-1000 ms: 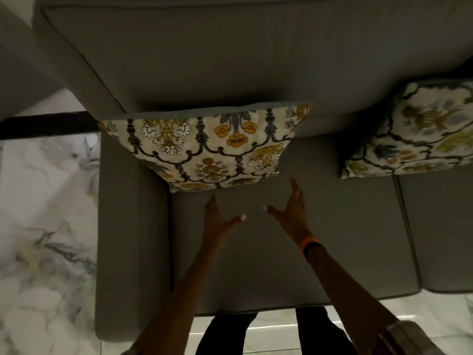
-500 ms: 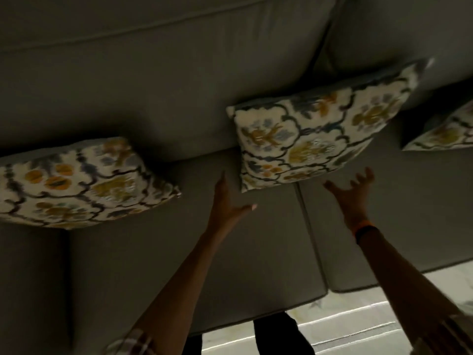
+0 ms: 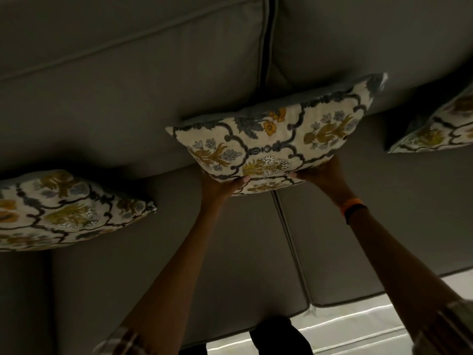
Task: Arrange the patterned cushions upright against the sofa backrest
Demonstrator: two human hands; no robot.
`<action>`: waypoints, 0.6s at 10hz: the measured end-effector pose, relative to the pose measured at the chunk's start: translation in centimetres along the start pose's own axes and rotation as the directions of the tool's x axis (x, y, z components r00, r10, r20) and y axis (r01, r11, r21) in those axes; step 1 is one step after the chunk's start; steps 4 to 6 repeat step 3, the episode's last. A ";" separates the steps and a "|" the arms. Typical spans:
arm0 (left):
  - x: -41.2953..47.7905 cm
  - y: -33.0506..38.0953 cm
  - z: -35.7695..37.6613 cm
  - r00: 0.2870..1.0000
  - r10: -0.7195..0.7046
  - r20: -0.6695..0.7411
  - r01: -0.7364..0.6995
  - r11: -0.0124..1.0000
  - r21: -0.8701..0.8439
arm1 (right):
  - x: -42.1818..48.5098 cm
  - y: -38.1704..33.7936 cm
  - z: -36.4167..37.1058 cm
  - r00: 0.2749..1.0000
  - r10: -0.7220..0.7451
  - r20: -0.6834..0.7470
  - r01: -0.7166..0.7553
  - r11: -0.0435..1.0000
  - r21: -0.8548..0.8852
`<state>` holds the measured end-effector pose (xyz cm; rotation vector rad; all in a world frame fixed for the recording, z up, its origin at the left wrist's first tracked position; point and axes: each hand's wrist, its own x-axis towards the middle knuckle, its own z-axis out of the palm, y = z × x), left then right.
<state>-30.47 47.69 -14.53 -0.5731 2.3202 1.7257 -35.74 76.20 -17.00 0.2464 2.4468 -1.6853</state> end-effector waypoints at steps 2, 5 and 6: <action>0.2 -2.2 -1.7 0.999 -0.010 -0.051 0.011 1.000 0.019 | -5.0 -1.0 4.8 0.939 0.248 -0.239 -0.268 0.962 -0.055; -4.7 -3.6 -4.1 0.996 -0.023 -0.086 0.049 0.945 0.323 | -10.7 -2.0 9.9 0.913 0.292 -0.283 -0.384 0.849 -0.363; -4.7 -3.6 -4.1 0.996 -0.023 -0.086 0.049 0.945 0.323 | -10.7 -2.0 9.9 0.913 0.292 -0.283 -0.384 0.849 -0.363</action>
